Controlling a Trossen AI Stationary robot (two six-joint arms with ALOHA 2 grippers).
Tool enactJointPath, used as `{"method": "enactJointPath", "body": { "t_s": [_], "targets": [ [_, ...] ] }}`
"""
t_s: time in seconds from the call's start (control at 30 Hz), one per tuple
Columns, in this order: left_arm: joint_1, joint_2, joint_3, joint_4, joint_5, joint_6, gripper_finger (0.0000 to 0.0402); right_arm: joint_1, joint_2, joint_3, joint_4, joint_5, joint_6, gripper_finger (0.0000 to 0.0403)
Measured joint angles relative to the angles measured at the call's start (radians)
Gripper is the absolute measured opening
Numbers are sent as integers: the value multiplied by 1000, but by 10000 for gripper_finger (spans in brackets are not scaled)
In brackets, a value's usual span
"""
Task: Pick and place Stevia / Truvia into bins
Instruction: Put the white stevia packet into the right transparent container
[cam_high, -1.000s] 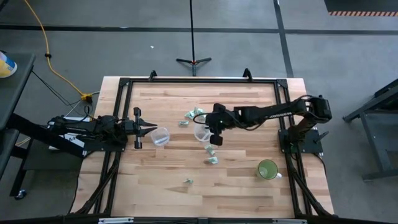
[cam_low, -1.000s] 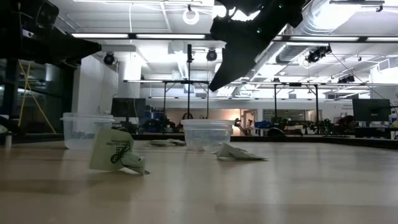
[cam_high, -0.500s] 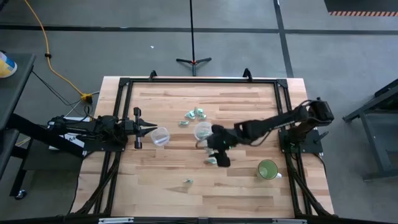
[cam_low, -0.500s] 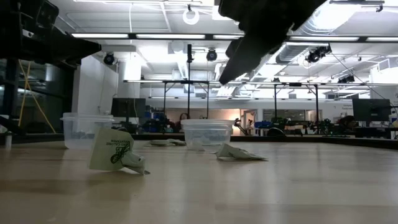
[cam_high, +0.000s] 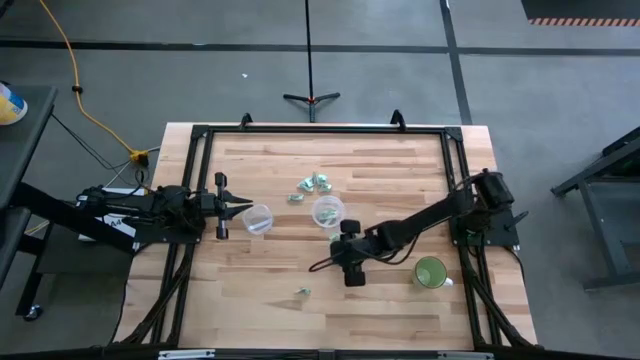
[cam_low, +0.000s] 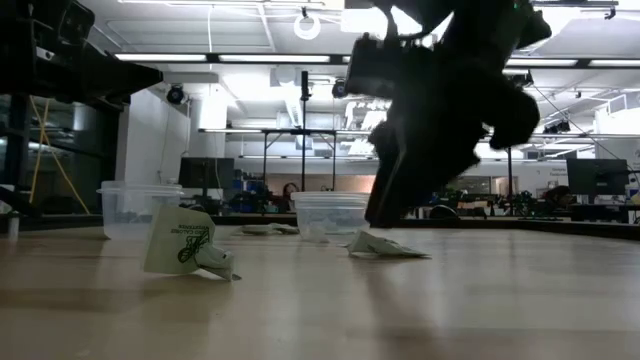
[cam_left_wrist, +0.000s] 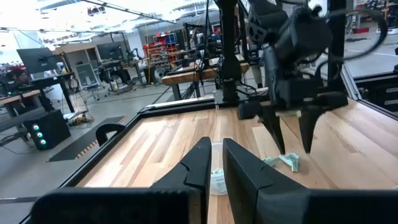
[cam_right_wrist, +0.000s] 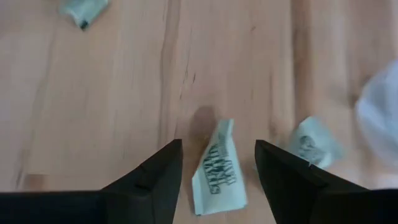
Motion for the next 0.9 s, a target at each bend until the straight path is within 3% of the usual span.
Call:
{"method": "enactJointPath", "body": {
  "t_s": [0.33,0.63,0.77,0.9],
  "targets": [
    [0,0,0,0,0,0,79,0,59,0,25,0,-2,142],
    [0,0,0,-1,0,1,79,-5,49,2,34,-14,-61,10],
    [0,0,0,0,0,1,79,-17,-13,2,80,53,-148,20],
    [0,0,0,0,0,2,79,-52,-100,2,88,166,-272,6]
  ]
}}
